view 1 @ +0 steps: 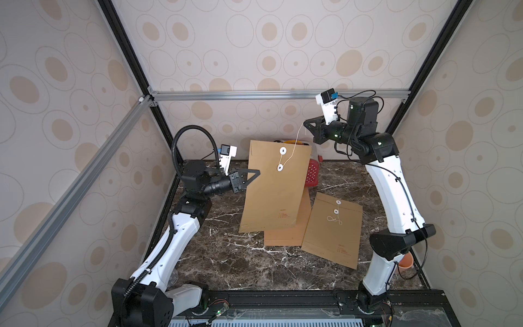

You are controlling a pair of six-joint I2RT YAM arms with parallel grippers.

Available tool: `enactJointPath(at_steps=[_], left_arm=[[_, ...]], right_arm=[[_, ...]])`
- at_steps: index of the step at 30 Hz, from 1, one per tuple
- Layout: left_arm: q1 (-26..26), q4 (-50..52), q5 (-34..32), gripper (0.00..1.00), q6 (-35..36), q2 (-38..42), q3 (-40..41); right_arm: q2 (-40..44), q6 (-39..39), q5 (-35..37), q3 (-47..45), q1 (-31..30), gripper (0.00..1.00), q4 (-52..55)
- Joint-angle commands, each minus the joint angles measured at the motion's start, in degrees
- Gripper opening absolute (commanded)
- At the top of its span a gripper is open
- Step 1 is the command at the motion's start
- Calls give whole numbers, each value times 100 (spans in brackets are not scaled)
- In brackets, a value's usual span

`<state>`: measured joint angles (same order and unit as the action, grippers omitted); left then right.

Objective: Close the mouth of the file bag
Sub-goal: Close the file bag.

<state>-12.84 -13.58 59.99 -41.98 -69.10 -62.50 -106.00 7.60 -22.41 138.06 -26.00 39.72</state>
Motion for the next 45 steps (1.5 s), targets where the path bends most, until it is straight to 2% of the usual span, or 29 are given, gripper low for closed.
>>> enactJointPath(at_steps=[1, 7, 24, 45], left_arm=[[-36, 5, 75, 0, 163, -16, -289], [-43, 75, 63, 0, 164, -72, -306], [-108, 102, 110, 0, 93, -209, -340], [-172, 109, 105, 0, 56, -253, -337]], right_arm=[[98, 148, -149, -224, -107, 0, -230], [482, 169, 22, -993, -574, 0, -767], [273, 67, 205, -1114, -1613, 0, -1192], [74, 291, 127, -1170, -2143, 0, -1729]])
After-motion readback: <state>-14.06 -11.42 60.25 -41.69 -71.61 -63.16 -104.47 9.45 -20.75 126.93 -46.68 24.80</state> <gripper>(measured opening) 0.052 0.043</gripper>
